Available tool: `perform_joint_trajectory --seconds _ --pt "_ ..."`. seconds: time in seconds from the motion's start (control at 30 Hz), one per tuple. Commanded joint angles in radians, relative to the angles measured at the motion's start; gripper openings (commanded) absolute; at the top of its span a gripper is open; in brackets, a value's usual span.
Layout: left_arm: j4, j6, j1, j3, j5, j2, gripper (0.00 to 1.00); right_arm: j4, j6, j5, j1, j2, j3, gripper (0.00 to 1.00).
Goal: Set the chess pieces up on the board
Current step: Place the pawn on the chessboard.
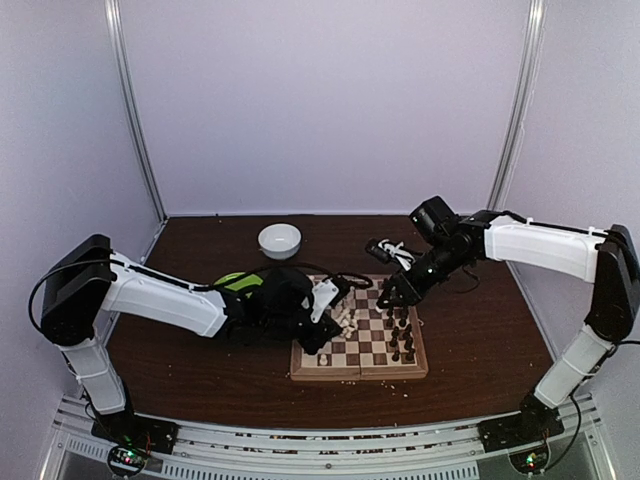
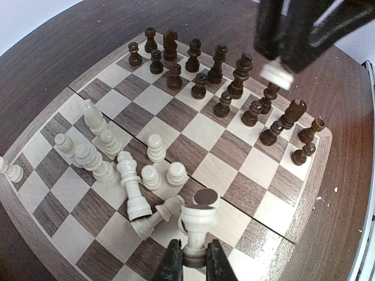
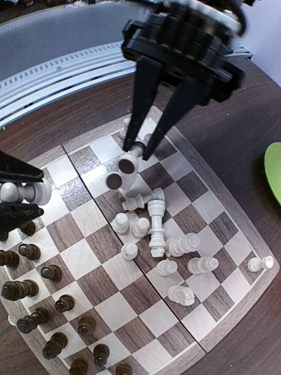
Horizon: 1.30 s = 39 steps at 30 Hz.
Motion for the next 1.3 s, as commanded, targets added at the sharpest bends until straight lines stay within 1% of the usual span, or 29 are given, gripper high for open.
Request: perform_joint_trajectory --seconds 0.0,0.07,0.17,0.33,0.47,0.63,1.27 --pt "0.046 -0.027 0.029 -0.004 0.055 0.01 0.0 0.005 -0.122 0.156 0.072 -0.086 -0.074 0.06" --pt "0.053 -0.033 0.043 -0.004 0.08 0.015 0.0 0.014 -0.165 0.225 0.125 -0.113 -0.098 0.06" --pt "0.06 -0.043 0.069 -0.002 0.117 0.027 0.0 0.01 -0.22 0.309 0.208 -0.107 -0.097 0.06" --pt "0.063 -0.057 0.091 0.004 0.162 0.046 0.0 -0.005 -0.292 0.408 0.324 -0.044 -0.05 0.06" --pt "0.075 -0.067 0.101 -0.001 0.177 0.051 0.0 -0.012 -0.34 0.475 0.391 0.014 -0.023 0.06" --pt "0.092 -0.08 0.111 -0.015 0.19 0.051 0.0 0.001 -0.371 0.499 0.415 0.062 -0.013 0.06" --pt "0.102 -0.1 0.114 -0.041 0.166 0.036 0.01 -0.036 -0.392 0.434 0.429 0.198 0.053 0.09"
